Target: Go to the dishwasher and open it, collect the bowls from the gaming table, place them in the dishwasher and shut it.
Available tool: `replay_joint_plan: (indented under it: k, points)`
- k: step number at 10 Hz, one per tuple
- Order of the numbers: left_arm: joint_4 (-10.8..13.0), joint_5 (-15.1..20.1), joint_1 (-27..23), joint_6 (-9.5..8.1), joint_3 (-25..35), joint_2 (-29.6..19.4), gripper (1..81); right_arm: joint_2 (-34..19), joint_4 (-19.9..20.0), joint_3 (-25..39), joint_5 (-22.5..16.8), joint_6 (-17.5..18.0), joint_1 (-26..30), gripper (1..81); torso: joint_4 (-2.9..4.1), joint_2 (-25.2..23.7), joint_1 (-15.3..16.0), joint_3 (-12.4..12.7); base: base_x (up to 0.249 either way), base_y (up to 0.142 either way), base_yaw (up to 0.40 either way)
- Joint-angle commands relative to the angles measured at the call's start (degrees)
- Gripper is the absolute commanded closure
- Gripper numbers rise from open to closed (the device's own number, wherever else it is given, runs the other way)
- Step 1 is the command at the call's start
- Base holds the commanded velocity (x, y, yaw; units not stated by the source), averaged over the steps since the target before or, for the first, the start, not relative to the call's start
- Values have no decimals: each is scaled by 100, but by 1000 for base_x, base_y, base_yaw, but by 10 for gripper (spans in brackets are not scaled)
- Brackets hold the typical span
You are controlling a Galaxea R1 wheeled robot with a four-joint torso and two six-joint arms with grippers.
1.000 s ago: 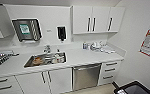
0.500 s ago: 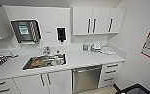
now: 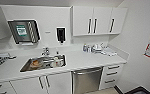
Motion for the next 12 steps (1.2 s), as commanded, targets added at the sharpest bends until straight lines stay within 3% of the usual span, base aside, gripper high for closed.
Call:
replay_joint_plan:
  k: [1,12]
  points:
    - [-15,296,-268,37,107,-92,10,-92,-4,61,-276,-16,253,10,0,0,1,0,101,0,0]
    - [-15,296,-268,28,28,-65,10,-57,-4,43,-285,-24,262,10,0,0,1,0,101,0,0]
